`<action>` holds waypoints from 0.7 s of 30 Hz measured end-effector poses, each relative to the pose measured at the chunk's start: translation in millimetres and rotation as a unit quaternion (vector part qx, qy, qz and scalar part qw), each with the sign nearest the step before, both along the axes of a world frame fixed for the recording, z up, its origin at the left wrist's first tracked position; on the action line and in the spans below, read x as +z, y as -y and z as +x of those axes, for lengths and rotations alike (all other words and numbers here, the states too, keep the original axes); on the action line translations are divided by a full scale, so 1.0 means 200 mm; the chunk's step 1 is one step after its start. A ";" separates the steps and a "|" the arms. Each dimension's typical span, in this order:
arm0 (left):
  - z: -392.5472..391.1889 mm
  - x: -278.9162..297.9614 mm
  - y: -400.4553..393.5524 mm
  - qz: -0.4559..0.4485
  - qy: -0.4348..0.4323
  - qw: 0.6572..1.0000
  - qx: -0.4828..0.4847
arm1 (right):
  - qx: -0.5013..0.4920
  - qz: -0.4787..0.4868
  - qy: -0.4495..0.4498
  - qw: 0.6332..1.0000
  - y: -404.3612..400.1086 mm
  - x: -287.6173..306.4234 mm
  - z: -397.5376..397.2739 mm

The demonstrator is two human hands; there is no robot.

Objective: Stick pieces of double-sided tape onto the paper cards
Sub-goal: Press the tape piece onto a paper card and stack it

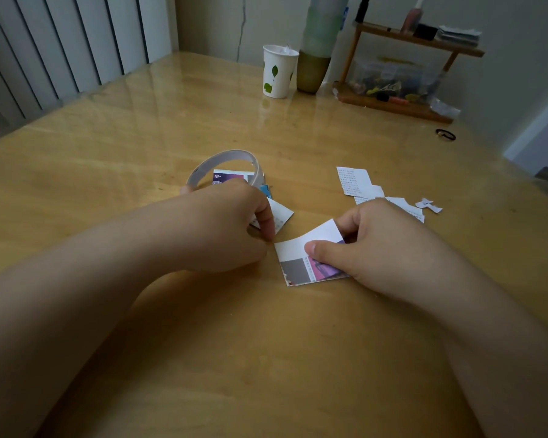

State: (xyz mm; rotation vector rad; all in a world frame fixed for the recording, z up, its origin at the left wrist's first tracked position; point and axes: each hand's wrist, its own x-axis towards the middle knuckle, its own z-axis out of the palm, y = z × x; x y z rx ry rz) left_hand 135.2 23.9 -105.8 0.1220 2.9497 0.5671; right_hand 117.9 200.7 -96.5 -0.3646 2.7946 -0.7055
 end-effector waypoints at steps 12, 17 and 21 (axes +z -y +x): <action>0.00 0.00 0.00 0.004 0.008 1.000 -0.001 | 0.004 -0.005 0.010 1.000 0.00 0.01 0.01; 0.00 0.00 0.00 0.005 0.011 1.000 -0.001 | -0.001 0.003 0.003 1.000 0.00 0.01 0.01; 0.00 0.00 0.00 -0.001 0.005 1.000 0.001 | -0.002 0.003 0.000 1.000 0.00 0.01 0.00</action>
